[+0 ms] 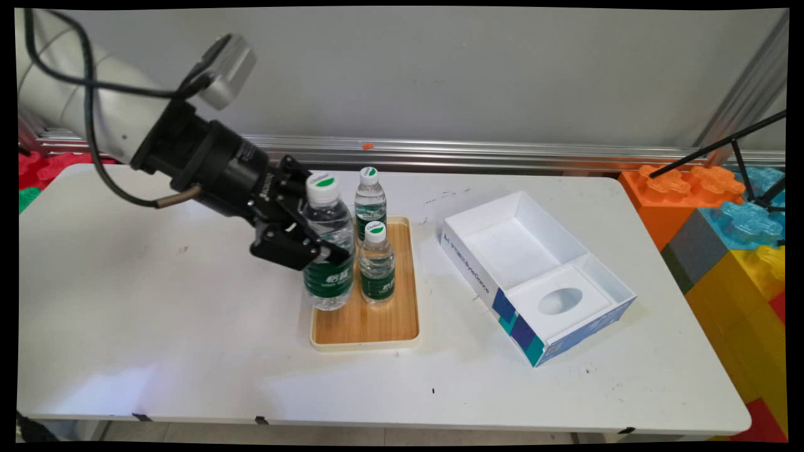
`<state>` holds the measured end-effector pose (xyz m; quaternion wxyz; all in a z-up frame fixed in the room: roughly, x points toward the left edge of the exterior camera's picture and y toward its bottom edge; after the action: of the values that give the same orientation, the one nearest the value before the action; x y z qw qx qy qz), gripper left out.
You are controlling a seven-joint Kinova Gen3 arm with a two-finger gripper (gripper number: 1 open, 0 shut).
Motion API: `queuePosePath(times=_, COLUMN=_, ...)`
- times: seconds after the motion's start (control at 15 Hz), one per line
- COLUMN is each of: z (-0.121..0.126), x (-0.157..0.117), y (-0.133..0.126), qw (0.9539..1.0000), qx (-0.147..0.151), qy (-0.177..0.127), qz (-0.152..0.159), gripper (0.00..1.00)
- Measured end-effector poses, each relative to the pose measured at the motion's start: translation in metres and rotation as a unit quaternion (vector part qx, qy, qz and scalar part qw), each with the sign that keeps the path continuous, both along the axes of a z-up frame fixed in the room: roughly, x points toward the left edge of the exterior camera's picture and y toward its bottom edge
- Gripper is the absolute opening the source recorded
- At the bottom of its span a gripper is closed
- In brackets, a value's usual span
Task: Place the picked object on the tray
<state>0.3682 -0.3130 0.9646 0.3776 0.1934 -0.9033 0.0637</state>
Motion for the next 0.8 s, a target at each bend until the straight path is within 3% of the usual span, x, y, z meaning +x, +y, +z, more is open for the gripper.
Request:
queuePosePath(times=0.27, z=-0.041, x=0.03, y=-0.016, qw=0.9996, qx=-0.008, qy=0.019, qz=-0.021, gripper=0.0)
queuePosePath(times=0.8, z=-0.11, x=0.062, y=-0.04, qw=0.9967, qx=-0.006, qy=0.047, qz=-0.066, gripper=0.0)
